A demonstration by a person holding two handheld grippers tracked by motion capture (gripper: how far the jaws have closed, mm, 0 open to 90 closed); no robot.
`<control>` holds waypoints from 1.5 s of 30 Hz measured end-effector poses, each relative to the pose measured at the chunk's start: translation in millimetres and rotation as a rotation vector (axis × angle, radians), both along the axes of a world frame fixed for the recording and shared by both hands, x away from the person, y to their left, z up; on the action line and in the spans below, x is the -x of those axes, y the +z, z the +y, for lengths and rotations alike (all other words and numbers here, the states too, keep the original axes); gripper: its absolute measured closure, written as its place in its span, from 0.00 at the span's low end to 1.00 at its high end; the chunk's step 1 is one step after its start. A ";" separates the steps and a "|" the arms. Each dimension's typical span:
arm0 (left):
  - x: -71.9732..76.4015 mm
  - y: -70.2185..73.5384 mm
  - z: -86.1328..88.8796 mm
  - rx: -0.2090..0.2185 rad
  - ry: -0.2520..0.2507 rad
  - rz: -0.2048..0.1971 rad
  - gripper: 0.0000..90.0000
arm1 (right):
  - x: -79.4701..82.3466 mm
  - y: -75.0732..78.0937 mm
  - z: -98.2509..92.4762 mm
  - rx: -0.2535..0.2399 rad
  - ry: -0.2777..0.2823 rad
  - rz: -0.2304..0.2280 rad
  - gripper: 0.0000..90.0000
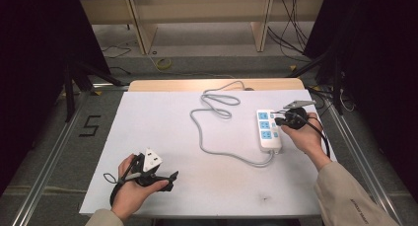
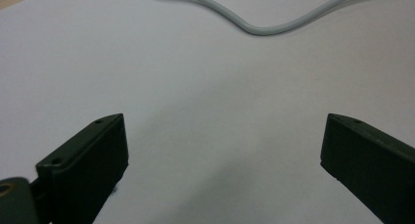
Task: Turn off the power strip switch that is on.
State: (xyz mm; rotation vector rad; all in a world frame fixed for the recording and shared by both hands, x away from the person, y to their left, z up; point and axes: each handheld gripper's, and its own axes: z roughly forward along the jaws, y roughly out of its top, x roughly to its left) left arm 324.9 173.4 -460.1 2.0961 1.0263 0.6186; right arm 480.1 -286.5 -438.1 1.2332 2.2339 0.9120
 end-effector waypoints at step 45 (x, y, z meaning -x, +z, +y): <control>-0.4 -0.4 -0.2 -0.006 -0.006 0.003 0.04 | -22.1 -10.4 6.5 0.028 -0.016 0.092 1.00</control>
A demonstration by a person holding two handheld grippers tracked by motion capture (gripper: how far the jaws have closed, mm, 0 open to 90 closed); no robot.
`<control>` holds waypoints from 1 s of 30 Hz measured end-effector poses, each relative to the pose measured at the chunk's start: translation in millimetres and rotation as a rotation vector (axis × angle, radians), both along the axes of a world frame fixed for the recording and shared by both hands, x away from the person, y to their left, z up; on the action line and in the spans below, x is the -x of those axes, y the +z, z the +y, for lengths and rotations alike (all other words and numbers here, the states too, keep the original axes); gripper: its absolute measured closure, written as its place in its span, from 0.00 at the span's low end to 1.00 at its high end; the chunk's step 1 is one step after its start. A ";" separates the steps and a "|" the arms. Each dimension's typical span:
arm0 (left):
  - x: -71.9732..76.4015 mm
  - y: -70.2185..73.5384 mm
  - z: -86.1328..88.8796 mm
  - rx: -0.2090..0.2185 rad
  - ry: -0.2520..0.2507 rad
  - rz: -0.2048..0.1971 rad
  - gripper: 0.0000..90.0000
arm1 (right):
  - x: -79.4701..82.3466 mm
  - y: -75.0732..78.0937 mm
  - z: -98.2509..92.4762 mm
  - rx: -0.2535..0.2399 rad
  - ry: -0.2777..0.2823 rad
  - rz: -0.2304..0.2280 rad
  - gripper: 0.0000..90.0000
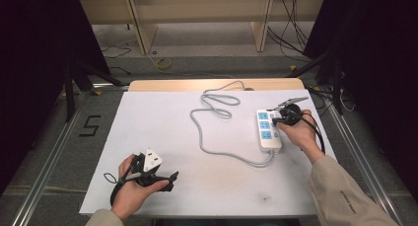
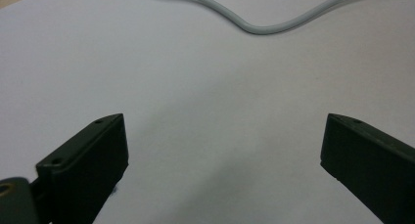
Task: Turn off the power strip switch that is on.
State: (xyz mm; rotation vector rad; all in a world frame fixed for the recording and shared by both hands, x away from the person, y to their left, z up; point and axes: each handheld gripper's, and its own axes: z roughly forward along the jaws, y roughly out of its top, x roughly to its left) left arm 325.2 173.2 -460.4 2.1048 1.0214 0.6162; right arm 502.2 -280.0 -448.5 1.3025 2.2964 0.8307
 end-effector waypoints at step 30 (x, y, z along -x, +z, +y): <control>0.6 -0.2 0.1 0.002 0.002 0.000 0.04 | -8.5 3.0 6.9 0.019 -0.034 0.074 1.00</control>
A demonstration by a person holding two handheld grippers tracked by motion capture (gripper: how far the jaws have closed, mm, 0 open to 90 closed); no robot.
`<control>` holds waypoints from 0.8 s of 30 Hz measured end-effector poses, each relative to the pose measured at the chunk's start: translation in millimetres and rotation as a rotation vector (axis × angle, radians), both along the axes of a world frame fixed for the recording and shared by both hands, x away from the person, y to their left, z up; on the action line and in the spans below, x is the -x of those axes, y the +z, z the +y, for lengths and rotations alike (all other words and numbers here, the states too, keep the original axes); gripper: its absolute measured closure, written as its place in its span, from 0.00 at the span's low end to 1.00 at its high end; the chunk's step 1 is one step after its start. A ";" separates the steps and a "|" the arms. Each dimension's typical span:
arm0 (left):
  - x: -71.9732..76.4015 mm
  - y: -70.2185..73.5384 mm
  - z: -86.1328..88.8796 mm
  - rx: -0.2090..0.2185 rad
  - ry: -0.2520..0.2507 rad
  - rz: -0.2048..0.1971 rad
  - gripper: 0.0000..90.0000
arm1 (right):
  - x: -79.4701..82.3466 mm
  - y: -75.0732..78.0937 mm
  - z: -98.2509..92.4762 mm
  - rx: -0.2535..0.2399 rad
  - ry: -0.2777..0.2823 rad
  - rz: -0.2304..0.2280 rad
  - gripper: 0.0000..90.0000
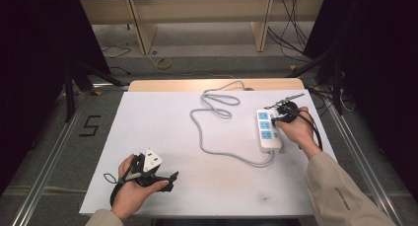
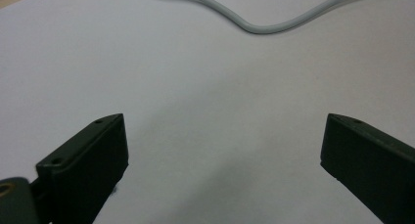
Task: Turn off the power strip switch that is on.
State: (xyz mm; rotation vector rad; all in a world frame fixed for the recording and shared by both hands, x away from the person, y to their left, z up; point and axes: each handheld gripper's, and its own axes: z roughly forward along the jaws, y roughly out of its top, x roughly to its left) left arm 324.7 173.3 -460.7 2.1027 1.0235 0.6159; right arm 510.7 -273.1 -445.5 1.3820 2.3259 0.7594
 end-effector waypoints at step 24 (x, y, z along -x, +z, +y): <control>0.3 0.1 -0.5 -0.001 -0.002 -0.004 0.04 | -7.5 6.0 5.1 0.036 -0.027 0.077 1.00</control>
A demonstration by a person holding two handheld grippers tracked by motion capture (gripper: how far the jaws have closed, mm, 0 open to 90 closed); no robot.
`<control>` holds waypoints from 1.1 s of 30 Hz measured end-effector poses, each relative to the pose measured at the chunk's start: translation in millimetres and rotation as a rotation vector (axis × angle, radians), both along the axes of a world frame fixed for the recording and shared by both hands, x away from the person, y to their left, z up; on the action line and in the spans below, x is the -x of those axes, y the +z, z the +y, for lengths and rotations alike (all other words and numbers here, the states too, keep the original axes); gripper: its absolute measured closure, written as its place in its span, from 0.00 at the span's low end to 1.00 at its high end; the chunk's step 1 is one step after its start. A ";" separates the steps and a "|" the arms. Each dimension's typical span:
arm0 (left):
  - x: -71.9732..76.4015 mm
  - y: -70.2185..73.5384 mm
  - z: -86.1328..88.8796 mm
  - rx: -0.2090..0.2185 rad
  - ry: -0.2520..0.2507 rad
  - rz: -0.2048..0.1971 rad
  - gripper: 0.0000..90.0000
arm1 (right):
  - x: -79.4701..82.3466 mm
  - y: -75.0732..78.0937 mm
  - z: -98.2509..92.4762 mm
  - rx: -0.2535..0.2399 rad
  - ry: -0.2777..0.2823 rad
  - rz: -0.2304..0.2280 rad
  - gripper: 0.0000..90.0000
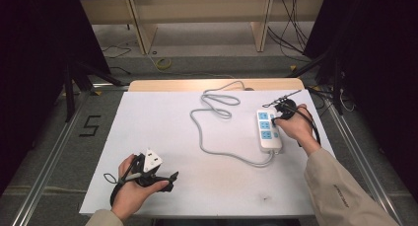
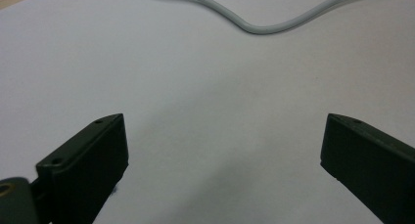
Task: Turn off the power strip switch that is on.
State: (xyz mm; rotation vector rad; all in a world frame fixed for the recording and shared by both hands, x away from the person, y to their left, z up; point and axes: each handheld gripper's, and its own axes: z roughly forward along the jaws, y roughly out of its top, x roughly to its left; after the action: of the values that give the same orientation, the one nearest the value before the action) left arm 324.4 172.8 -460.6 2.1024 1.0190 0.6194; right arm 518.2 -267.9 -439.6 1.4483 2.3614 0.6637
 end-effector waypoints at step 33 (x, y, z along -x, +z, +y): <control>0.1 0.0 -0.2 0.001 0.000 0.000 0.04 | -2.7 5.3 3.8 0.029 0.012 0.102 1.00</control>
State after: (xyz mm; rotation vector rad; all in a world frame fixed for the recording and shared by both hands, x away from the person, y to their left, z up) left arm 324.3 172.6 -460.6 2.1015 1.0190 0.6191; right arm 521.0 -264.2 -434.2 1.4897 2.4474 0.5695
